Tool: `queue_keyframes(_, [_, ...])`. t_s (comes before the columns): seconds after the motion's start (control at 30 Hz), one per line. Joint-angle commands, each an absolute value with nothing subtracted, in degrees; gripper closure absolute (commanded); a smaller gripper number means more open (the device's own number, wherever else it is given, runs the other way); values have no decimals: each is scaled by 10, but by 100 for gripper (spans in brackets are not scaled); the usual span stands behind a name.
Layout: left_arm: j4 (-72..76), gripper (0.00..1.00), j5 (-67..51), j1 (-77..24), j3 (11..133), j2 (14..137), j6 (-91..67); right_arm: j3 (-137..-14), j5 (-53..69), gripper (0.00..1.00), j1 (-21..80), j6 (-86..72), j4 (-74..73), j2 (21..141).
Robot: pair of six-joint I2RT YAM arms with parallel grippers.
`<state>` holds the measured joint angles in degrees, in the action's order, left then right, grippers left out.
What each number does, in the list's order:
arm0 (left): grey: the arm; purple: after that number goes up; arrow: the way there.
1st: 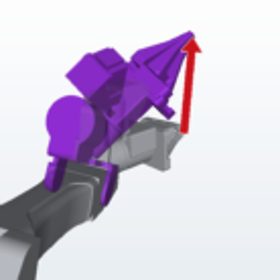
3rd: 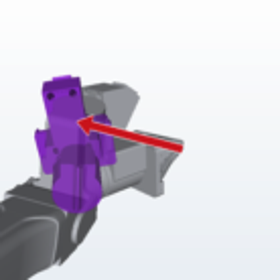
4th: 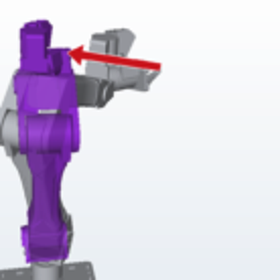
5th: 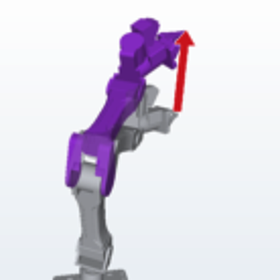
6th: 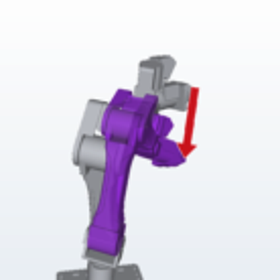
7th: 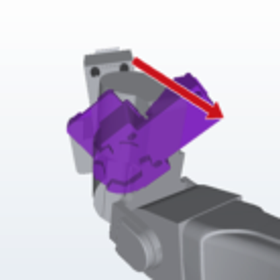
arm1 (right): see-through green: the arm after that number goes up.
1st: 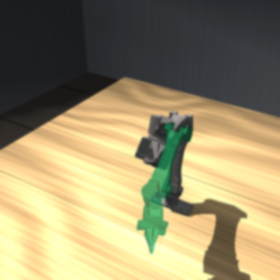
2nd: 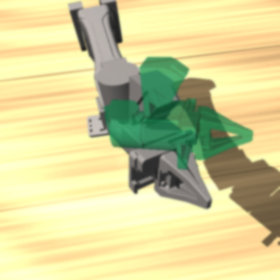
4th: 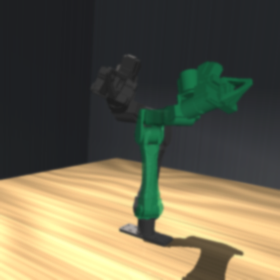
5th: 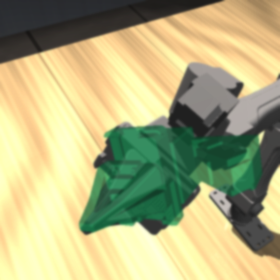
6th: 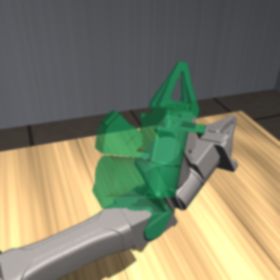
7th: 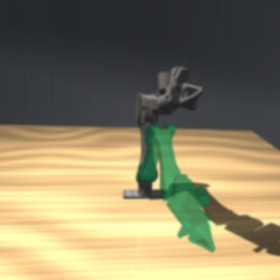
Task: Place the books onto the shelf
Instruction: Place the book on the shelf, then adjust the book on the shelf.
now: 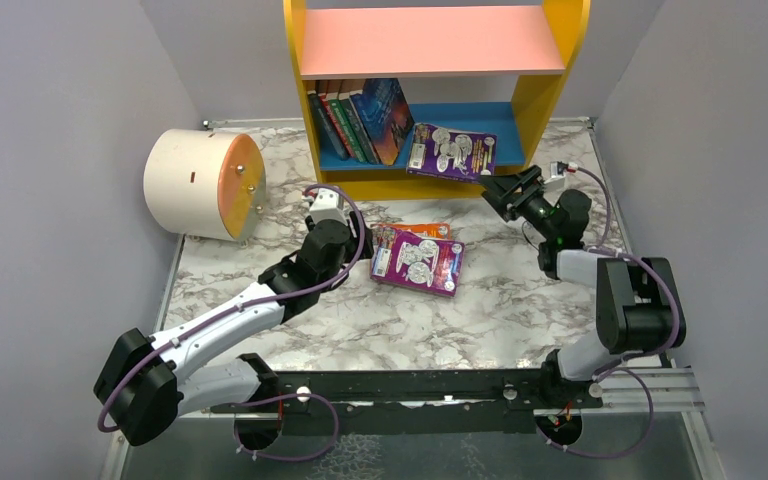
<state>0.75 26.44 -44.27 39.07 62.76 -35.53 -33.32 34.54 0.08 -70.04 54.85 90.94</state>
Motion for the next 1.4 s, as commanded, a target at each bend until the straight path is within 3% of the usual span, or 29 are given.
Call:
queue_keyframes(0.0, [12,45,271,-443,389,613,-359,-325,334,15,4,-663,489,853])
queue_keyframes(1.37, [19,44,269,-442,404,642,-349,-434,347,16,23,-678,515,955])
